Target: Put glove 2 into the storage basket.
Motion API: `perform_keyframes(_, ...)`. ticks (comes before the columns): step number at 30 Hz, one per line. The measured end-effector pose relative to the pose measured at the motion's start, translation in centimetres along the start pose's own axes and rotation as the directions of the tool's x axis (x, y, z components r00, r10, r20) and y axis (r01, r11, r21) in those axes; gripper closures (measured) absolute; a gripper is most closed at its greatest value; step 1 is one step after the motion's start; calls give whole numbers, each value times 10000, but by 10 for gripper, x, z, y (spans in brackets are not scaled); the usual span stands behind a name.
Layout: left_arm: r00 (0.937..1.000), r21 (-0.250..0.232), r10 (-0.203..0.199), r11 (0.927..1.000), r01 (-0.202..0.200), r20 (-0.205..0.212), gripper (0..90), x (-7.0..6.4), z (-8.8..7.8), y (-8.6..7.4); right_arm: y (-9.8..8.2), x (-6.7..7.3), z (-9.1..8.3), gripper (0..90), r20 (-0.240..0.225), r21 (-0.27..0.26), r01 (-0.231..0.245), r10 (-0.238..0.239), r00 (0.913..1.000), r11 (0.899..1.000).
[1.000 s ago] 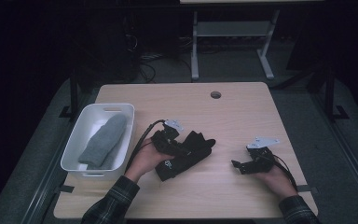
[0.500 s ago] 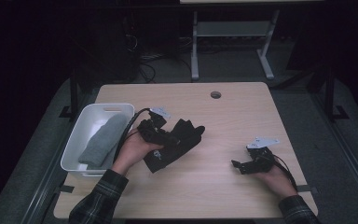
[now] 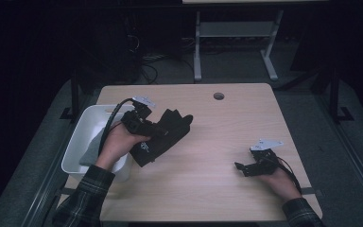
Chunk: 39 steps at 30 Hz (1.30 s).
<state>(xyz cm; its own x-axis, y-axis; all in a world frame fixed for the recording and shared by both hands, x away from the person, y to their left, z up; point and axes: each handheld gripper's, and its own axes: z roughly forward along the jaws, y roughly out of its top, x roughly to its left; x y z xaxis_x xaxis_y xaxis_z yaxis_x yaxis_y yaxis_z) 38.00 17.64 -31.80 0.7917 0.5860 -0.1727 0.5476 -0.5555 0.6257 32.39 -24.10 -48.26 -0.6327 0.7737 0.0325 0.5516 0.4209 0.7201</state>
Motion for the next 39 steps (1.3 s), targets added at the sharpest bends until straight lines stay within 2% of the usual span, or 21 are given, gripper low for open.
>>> perform_keyframes(6,9985,-40,-466,9989,465,-278,704,16,-18,-6,0,0,0,113,-6,-6,6,-6,10000,10000)
perform_keyframes(7,9986,22,-408,9992,409,-341,704,19,-22,-7,0,0,0,113,7,-5,12,-12,10000,10000)
perform_keyframes(15,9911,-194,-1146,9933,1135,-671,704,38,-46,-23,0,0,0,113,-2,23,-43,43,10000,10000)
perform_keyframes(24,9811,-466,-1628,9862,1587,-1041,704,55,-71,-37,0,0,0,113,5,21,-40,40,10000,10000)
perform_keyframes(31,9664,-659,-2208,9747,2137,-1319,704,71,-88,-53,0,0,0,113,8,30,-46,46,10000,10000)
perform_keyframes(39,9424,-807,-2898,9566,2799,-1668,704,91,-101,-77,0,0,0,113,21,19,-45,45,10000,10000)
